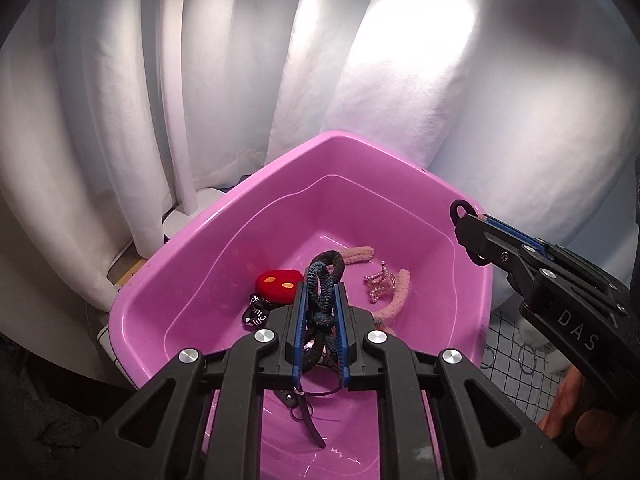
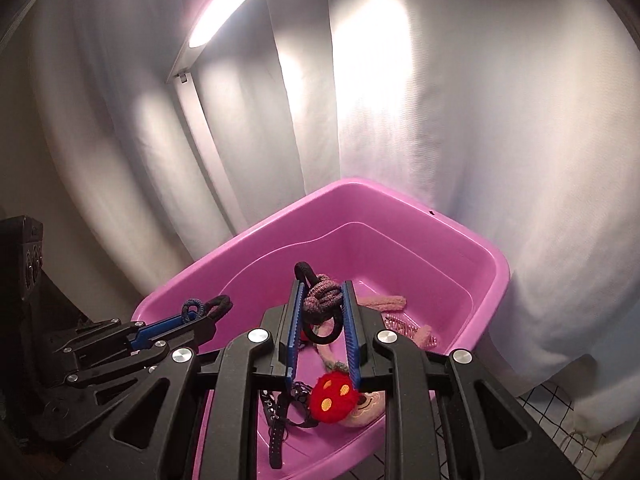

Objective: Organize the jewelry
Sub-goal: 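Carry both hair ties with both tools over the pink tub, then open both tools to drop the hair ties into the tub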

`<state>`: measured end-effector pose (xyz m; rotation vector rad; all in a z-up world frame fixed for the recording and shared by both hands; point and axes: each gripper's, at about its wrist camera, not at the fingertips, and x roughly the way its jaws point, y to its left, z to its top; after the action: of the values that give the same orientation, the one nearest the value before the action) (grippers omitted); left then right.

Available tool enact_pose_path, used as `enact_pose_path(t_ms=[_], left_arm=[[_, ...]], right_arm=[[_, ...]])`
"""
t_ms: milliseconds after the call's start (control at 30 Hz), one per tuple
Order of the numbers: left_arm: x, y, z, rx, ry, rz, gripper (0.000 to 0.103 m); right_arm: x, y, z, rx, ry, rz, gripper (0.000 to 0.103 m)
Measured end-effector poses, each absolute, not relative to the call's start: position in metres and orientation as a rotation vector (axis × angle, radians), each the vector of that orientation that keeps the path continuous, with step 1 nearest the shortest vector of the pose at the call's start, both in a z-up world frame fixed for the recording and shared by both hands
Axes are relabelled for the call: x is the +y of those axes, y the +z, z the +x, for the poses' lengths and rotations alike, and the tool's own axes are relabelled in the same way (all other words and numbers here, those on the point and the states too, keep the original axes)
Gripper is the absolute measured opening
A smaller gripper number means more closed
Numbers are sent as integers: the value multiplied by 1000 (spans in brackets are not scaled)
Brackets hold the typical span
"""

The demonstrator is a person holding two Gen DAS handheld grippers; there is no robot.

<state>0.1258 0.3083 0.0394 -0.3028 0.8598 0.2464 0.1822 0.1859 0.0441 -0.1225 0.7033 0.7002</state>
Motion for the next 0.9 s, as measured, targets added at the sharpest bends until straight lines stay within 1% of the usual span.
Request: enact_pose_path(t_ms=[133,367,533,867,900], left_arm=[[322,22,140,934,277,-369,13],[331,3,156,1030,318,-406,14],[337,-4,162,1063,338,-408,14],[343,-12,173,1108,351,-424,14],[343,-13,173,1111,351,-425,14]], right_arm=[[202,36,201,760,725,-164,19],[221,27,229,842,730,-188,19],[229,19,240,890,719,-208,19],[236,14,251,907,700,-239,19],[235,15,251,906,697,-238,20]])
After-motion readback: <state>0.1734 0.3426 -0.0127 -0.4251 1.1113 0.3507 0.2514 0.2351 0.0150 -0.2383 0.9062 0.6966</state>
